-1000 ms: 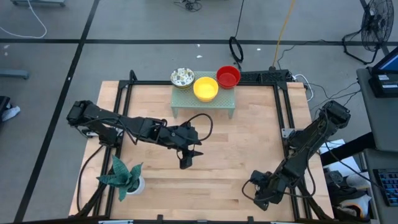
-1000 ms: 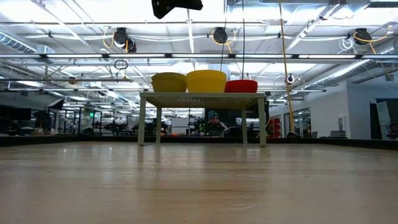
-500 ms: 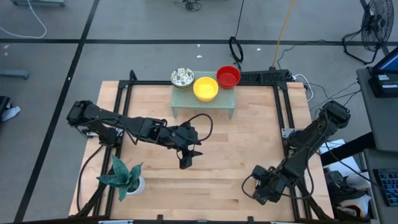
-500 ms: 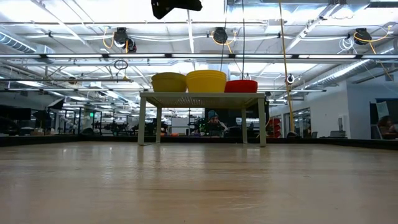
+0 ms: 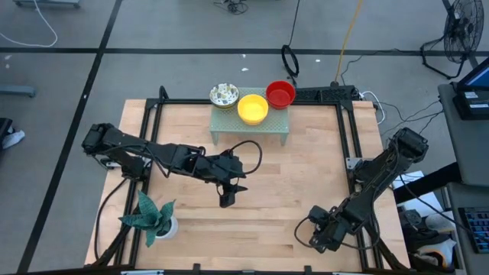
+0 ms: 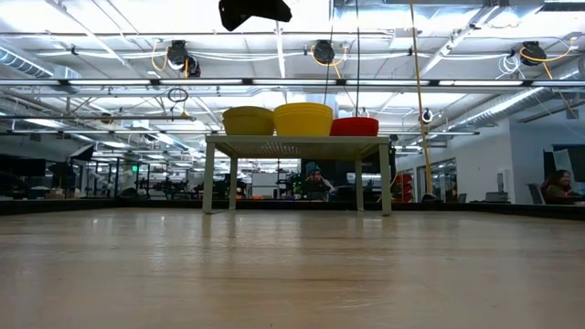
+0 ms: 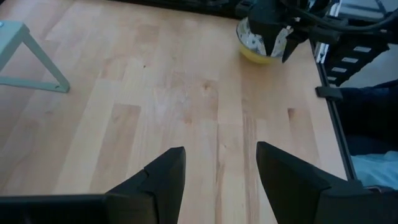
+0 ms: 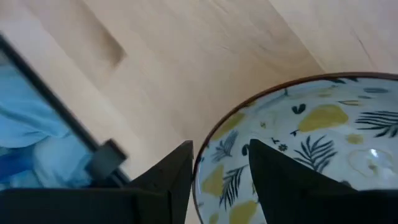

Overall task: Pick & Place Mini bowls
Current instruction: Stack the white patterned bowl on top of the other white patterned bowl on the shelf

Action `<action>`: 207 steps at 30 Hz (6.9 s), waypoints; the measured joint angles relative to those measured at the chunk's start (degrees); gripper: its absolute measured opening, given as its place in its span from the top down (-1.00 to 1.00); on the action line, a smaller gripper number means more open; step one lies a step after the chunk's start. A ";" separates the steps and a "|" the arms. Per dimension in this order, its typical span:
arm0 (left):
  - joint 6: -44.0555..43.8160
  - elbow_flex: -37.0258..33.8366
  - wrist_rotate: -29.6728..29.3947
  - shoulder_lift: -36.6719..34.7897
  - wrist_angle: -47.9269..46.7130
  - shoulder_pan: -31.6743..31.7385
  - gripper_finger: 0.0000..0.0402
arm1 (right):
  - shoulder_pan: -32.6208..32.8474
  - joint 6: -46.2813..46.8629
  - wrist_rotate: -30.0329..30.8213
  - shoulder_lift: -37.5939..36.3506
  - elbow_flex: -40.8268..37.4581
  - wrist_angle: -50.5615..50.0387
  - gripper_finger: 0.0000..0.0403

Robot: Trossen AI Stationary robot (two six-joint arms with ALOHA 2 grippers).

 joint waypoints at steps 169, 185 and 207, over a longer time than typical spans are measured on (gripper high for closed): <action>21.83 -0.03 -3.45 23.15 -2.13 2.86 0.22 | -33.55 -80.04 1.14 -55.77 -50.26 69.13 0.06; 19.44 0.04 -3.15 22.58 -2.06 6.23 0.92 | -33.57 -78.18 -0.46 -55.81 -50.37 70.17 0.05; 32.01 15.76 -12.84 14.69 -12.55 6.02 0.86 | -33.57 -78.36 1.70 -55.18 -50.44 68.86 0.06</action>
